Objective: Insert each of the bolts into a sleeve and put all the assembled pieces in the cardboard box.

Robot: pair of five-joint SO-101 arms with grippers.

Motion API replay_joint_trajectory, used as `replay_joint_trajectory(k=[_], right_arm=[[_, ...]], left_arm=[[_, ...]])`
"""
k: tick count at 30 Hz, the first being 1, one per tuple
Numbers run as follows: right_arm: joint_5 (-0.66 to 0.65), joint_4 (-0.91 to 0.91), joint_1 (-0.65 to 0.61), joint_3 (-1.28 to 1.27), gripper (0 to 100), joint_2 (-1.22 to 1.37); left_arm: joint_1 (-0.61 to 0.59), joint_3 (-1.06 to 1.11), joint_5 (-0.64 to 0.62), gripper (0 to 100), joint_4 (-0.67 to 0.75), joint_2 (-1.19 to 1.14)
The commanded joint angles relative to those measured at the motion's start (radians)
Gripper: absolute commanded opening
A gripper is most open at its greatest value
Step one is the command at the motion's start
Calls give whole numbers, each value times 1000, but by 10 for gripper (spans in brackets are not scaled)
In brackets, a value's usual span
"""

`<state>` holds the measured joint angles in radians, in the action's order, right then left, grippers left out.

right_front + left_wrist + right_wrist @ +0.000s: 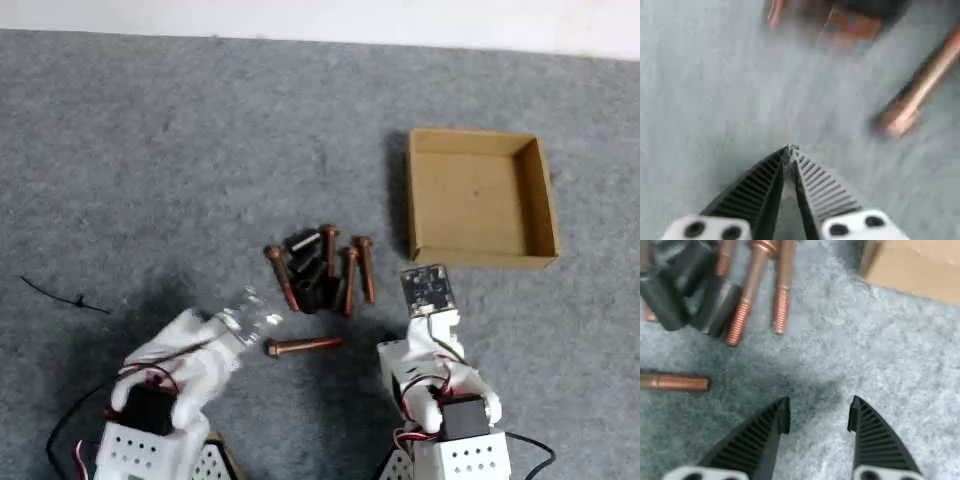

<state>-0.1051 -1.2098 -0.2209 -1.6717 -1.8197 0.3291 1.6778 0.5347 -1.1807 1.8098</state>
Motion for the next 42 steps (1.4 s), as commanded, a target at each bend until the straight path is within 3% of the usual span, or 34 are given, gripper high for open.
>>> replay_joint_trajectory(k=[1, 42], right_arm=[[-6, 30, -5, -114, 187, -12], [-6, 31, 10, -114, 187, -13]], left_arm=[[15, 19, 3, 24, 18, -1], [2, 19, 5, 21, 21, 7]])
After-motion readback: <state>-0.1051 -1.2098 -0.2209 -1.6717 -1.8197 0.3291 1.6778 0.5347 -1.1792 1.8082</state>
